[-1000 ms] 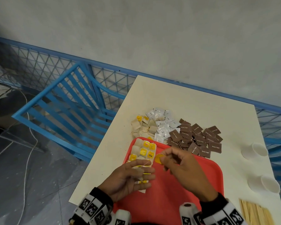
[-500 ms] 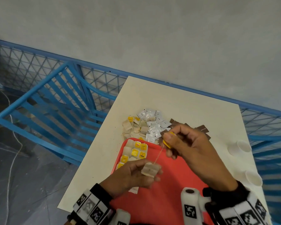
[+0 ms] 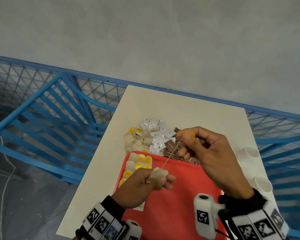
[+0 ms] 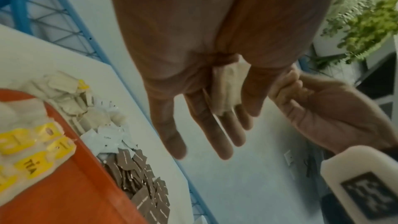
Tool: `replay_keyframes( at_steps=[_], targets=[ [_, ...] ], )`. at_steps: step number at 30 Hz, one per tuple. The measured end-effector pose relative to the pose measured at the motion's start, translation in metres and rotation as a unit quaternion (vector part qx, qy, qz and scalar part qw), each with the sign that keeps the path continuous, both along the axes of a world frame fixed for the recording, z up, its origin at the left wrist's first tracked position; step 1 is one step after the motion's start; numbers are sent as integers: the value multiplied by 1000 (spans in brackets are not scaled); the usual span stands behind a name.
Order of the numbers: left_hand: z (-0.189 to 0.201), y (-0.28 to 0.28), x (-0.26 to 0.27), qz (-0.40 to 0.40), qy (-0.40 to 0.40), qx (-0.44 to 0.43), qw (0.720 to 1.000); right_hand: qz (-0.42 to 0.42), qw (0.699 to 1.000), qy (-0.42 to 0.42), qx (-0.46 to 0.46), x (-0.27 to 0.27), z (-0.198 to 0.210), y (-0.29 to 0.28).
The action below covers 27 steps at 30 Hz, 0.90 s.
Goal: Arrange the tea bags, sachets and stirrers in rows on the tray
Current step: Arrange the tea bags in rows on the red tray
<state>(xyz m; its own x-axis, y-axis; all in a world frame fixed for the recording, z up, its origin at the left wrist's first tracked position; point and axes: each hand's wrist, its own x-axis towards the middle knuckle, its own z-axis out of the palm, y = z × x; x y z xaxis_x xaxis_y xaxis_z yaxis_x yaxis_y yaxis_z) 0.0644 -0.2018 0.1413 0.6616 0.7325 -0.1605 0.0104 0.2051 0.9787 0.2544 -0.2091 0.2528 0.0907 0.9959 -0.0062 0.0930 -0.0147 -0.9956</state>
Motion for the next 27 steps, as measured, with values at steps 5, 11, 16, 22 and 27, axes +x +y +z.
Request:
replay_keyframes(
  at_steps=[5,11,16,22,27],
  targets=[
    [-3,-8,-6,1,-11,-64,998,-37,998,-6,-50,13,-17,8],
    [-10,-7,-11,63,-4,-16,998,-38,998,27,-44,11,-16,11],
    [-12,-8,-14,40,22,-16,999,-39,998,7,-38,12,-12,14],
    [-24,-5,-21,102,84,57,990,-63,997,6,-48,15,-27,17],
    [-33,-4,-35,142,83,13,986,-80,993,-48,-73,21,-51,21]
  ],
)
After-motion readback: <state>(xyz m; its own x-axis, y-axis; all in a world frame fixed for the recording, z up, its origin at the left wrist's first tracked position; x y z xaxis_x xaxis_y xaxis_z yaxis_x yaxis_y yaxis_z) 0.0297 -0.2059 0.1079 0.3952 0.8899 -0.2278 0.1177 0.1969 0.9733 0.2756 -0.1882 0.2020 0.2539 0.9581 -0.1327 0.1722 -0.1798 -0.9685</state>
